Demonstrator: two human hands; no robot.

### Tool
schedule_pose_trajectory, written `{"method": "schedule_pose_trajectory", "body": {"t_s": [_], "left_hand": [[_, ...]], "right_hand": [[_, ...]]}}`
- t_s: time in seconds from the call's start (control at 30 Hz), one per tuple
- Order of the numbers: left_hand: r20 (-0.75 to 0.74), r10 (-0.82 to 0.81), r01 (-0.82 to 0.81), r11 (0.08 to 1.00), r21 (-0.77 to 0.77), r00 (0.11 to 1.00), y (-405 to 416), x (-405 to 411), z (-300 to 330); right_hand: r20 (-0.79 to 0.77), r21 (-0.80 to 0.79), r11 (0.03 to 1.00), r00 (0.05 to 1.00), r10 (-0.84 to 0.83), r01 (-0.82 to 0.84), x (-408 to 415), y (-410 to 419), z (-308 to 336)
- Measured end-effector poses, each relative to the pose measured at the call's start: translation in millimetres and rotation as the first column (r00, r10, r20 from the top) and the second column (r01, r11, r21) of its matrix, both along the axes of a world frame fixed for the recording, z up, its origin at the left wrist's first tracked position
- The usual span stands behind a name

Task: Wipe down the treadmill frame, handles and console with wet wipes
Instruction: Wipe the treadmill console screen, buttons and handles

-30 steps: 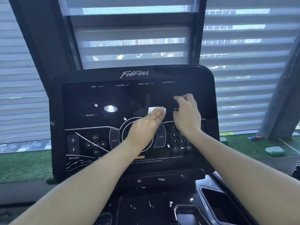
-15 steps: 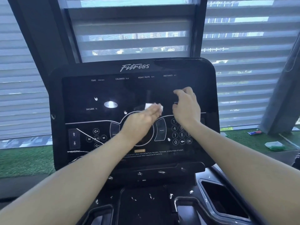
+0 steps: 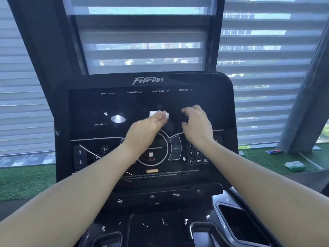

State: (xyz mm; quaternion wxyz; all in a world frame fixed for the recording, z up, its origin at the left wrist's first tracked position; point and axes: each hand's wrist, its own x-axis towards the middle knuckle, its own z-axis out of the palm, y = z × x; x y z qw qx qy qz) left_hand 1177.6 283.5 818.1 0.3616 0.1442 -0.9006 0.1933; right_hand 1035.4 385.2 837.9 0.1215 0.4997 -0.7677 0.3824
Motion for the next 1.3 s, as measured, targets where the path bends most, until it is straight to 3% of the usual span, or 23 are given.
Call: {"method": "schedule_pose_trajectory", "body": {"t_s": [0.07, 0.13, 0.2, 0.23, 0.3, 0.33, 0.43, 0.5, 0.53, 0.6, 0.63, 0.67, 0.7, 0.8, 0.87, 0.97, 1.07, 1.17, 1.3], "left_hand": [[-0.145, 0.007, 0.039, 0.949, 0.312, 0.989, 2.4, 1.3, 13.7], [-0.405, 0.033, 0.209, 0.816, 0.538, 0.914, 10.7, -1.7, 28.9], [-0.603, 0.131, 0.423, 0.598, 0.681, 0.787, 17.0, -4.1, 41.4], [-0.658, 0.183, 0.547, 0.421, 0.724, 0.73, 20.2, -6.1, 47.8], [-0.731, 0.258, 0.732, 0.113, 0.672, 0.632, 24.9, -10.2, 55.1], [-0.75, 0.284, 0.778, 0.025, 0.628, 0.597, 27.5, -12.0, 58.5], [-0.757, 0.254, 0.797, -0.148, 0.585, 0.603, 37.9, -21.0, 67.7], [-0.743, 0.214, 0.773, -0.197, 0.603, 0.634, 41.4, -27.3, 74.4], [-0.72, 0.186, 0.743, -0.121, 0.659, 0.669, 38.8, -30.2, 76.7], [-0.586, 0.112, 0.533, 0.307, 0.788, 0.802, 25.0, -32.8, 82.7], [-0.499, 0.108, 0.384, 0.508, 0.771, 0.86, 18.0, -30.8, 85.8], [-0.438, 0.122, 0.264, 0.645, 0.717, 0.891, 12.1, -26.0, 89.1], [-0.403, 0.139, 0.186, 0.721, 0.667, 0.905, 5.6, -20.1, 92.6], [-0.364, 0.208, 0.051, 0.807, 0.589, 0.908, -17.5, 0.2, 97.6], [-0.325, 0.251, -0.025, 0.824, 0.566, 0.912, -29.5, 12.2, 95.9], [-0.291, 0.32, -0.116, 0.826, 0.551, 0.902, -41.1, 29.4, 89.9], [-0.286, 0.37, -0.183, 0.836, 0.517, 0.884, -49.3, 45.4, 84.8], [-0.258, 0.377, -0.226, 0.854, 0.468, 0.89, -55.1, 57.4, 83.7], [-0.255, 0.379, -0.245, 0.867, 0.435, 0.89, -62.8, 71.9, 82.0]], "right_hand": [[0.05, -0.027, 0.997, 0.996, 0.072, -0.071, 7.0, -4.1, 3.7], [0.142, -0.099, 0.982, 0.974, 0.175, -0.162, 15.0, -8.7, 8.8], [0.201, -0.184, 0.953, 0.94, 0.277, -0.241, 24.6, -13.4, 15.2], [0.209, -0.226, 0.937, 0.926, 0.314, -0.266, 29.1, -15.8, 18.3], [0.225, -0.306, 0.912, 0.91, 0.348, -0.272, 35.2, -22.1, 24.2], [0.24, -0.335, 0.908, 0.909, 0.34, -0.252, 35.8, -25.1, 26.9], [0.258, -0.394, 0.905, 0.926, 0.274, -0.158, 28.2, -31.2, 31.5], [0.239, -0.418, 0.901, 0.944, 0.229, -0.112, 19.0, -32.0, 35.5], [0.215, -0.421, 0.903, 0.958, 0.192, -0.086, 13.8, -31.2, 39.3], [0.154, -0.426, 0.905, 0.985, 0.082, -0.009, 0.9, -29.4, 50.9], [0.138, -0.429, 0.902, 0.99, 0.016, 0.045, -6.9, -28.6, 57.3], [0.139, -0.43, 0.897, 0.989, -0.048, 0.105, -15.8, -28.1, 62.8], [0.153, -0.426, 0.89, 0.982, -0.106, 0.163, -24.3, -28.9, 67.0], [0.16, -0.336, 0.904, 0.961, -0.224, 0.267, -30.9, -39.3, 70.1], [0.041, -0.286, 0.93, 0.972, -0.231, 0.233, -13.0, -53.3, 71.0], [-0.17, -0.222, 0.972, 0.979, -0.11, 0.07, 26.6, -79.3, 71.2], [-0.225, -0.171, 0.984, 0.974, 0.011, -0.05, 54.7, -95.7, 72.2], [-0.33, -0.124, 0.99, 0.944, 0.022, -0.066, 52.6, -97.4, 71.2], [-0.198, -0.234, 0.969, 0.972, -0.126, 0.078, 25.9, -90.1, 69.6]]}}
